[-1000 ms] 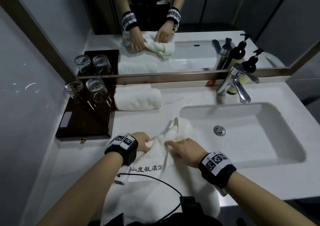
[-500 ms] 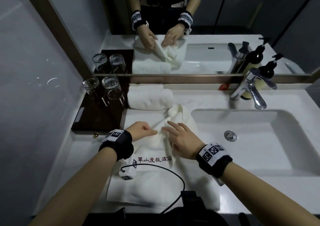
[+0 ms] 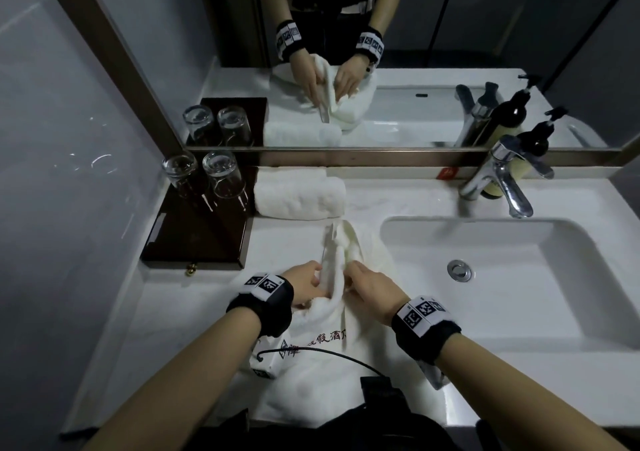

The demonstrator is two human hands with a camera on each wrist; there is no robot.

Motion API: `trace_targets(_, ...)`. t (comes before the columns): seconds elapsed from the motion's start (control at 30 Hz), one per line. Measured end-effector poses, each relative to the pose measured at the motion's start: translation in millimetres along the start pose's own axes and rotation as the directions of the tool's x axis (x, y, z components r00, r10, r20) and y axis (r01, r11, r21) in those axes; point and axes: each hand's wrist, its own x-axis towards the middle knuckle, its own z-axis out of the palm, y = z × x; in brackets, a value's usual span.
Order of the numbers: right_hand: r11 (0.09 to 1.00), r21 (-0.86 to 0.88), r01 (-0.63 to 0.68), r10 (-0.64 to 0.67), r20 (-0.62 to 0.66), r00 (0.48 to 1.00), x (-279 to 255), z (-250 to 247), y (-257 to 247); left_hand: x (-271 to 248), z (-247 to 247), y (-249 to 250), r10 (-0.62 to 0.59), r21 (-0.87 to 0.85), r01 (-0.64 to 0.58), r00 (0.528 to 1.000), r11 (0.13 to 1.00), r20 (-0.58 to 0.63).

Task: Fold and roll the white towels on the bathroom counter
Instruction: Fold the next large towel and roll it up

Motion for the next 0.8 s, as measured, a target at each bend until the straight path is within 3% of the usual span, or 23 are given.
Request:
trace_targets(0.1, 0.995, 0.1, -0.002, 0.008, -0.053, 0.999, -1.4, -1.5, 3.2, -0.4, -1.1, 4.4, 0.055, 0.01, -0.055, 0.998, 0.998, 0.021)
trace_targets(0.17, 0.997, 0.06, 0.056, -0.055, -0.018, 0.998, -2.6, -1.4, 4.0, 2.0, -0.9, 4.9, 0.082, 0.03, -0.082, 0.996, 0.996, 0.021)
trace_targets(0.33, 0.992, -0.037, 0.12, -0.121, -0.031, 0.992, -2.3, 3.4, 6.5, 11.7, 0.5, 6.7, 0.003, -0.133, 0.009, 0.996, 0.991, 0.094)
trace_targets(0.43, 0.991, -0.032, 0.126, -0.128, -0.058, 0.99, -4.3, 3.1, 7.2, 12.2, -0.8, 1.1, -0.11, 0.014, 0.109, 0.987, 0.994, 0.115)
trace_targets(0.57, 0.991, -0.021, 0.129, -0.13, -0.054, 0.99, -5.0, 2.1, 6.2, 12.6, -3.9, -10.4, -0.097, 0.187, 0.072, 0.988, 0.98, 0.124)
trace_targets(0.63, 0.991, -0.01, 0.133, -0.134, -0.067, 0.989, -4.6, 1.2, 5.6, 11.8, -11.4, -13.2, -0.055, 0.185, 0.048, 0.998, 0.982, 0.03)
trace_targets(0.7, 0.991, 0.019, 0.135, -0.133, -0.106, 0.985, -3.3, -1.3, 4.5, 13.0, -23.7, -15.4, -0.009, 0.182, 0.034, 0.991, 0.983, -0.137)
trace_targets(0.8, 0.992, 0.059, 0.112, -0.102, -0.153, 0.983, 1.1, -8.9, 3.9, 7.1, -52.6, -14.4, -0.009, 0.042, 0.03, 0.901, 0.999, -0.434)
